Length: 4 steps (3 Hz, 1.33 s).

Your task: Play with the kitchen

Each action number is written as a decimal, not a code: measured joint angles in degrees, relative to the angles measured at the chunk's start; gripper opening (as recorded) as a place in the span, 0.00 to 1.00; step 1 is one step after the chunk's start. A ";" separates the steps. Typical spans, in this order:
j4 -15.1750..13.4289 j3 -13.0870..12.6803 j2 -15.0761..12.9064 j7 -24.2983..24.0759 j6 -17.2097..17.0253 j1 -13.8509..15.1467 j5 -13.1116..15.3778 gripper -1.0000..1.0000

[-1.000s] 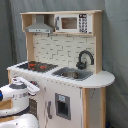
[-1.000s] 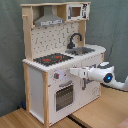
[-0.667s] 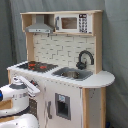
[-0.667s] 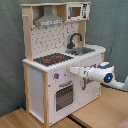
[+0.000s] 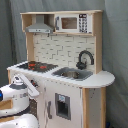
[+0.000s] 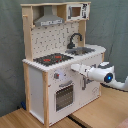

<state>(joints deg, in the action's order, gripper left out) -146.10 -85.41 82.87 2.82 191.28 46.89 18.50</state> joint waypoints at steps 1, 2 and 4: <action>-0.09 0.01 0.00 -6.07 0.32 0.01 -0.14 0.00; -0.13 0.01 0.00 -11.88 0.46 0.01 -0.19 0.00; -0.03 -0.17 -0.01 -14.77 1.19 -0.01 -0.22 1.00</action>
<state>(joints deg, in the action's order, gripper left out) -146.13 -85.59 82.86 -11.95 192.47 46.87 18.27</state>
